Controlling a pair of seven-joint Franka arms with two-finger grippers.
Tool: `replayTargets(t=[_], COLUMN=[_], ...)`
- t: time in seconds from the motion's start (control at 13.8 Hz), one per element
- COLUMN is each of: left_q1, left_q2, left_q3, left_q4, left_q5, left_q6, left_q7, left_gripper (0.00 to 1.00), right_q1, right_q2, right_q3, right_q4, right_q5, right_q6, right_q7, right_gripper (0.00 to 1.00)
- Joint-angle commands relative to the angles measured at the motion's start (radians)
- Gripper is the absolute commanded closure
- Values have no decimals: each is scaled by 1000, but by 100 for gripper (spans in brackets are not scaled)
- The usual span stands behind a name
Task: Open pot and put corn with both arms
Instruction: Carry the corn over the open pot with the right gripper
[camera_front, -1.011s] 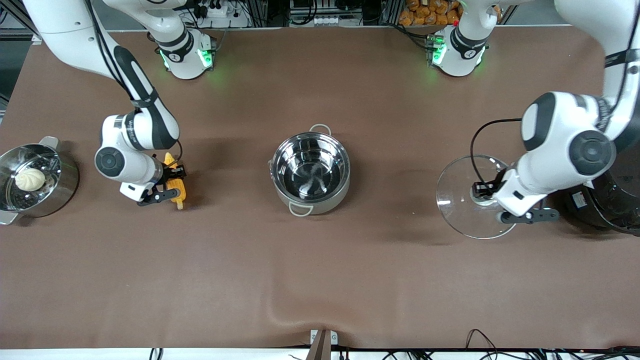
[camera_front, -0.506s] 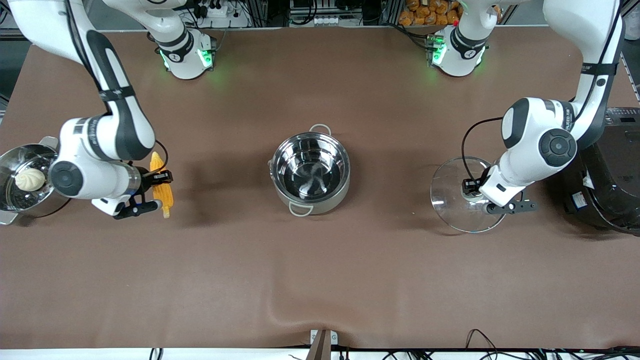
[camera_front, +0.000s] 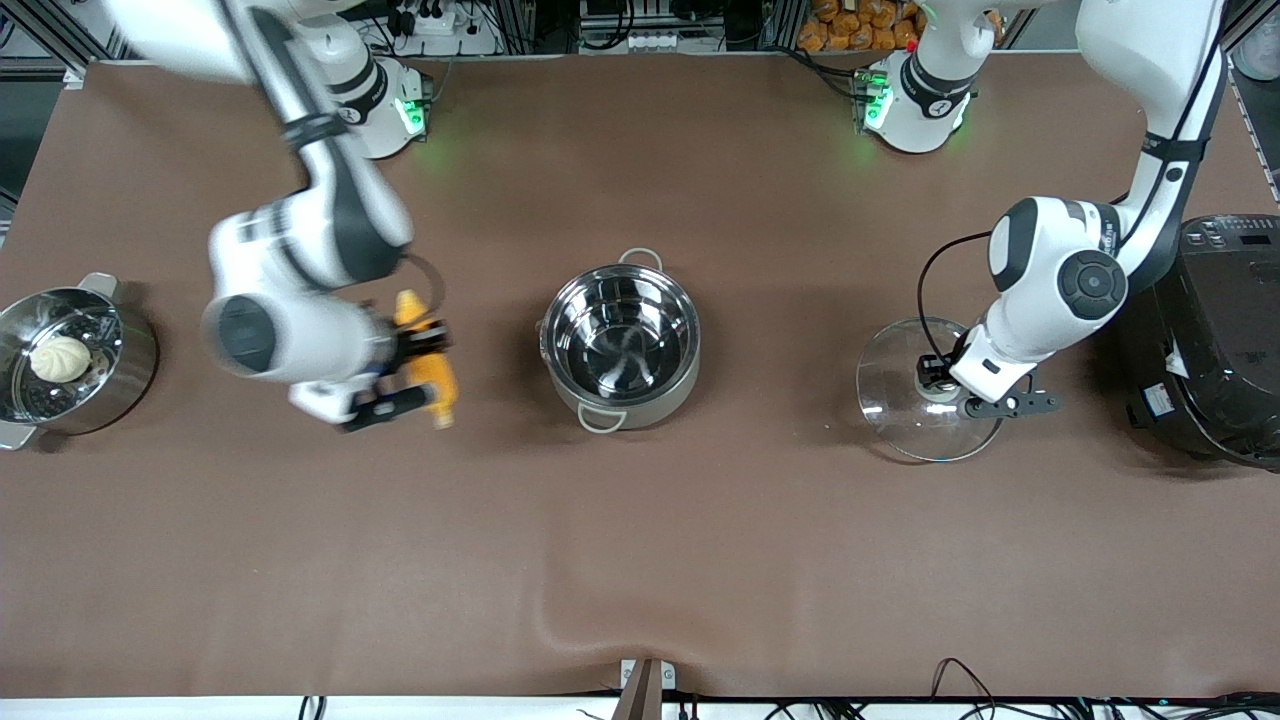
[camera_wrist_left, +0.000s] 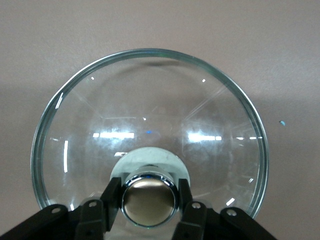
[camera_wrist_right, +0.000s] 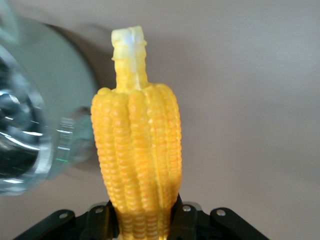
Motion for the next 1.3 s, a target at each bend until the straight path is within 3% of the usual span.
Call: replayTargets(t=[0.0, 0.36, 1.08, 1.23], left_q1=[17, 17, 17, 21], left_q2=[-12, 19, 67, 76], left_q3=[-11, -11, -9, -9], left_q4=[-28, -31, -17, -17], left_q5=[-4, -4, -4, -5], left_q6=[47, 71, 110, 110], left_q7=[20, 20, 18, 18], left_gripper=[100, 100, 100, 29], right_q1=[113, 220, 303, 306], right_q2=[109, 265, 365, 367], right_q3=[-15, -17, -23, -21], right_q4=[158, 367, 430, 424], right_q5=[86, 93, 81, 71], right_q6=[-22, -77, -4, 16], right_q7=[131, 212, 288, 288], right_gripper=[100, 100, 100, 100])
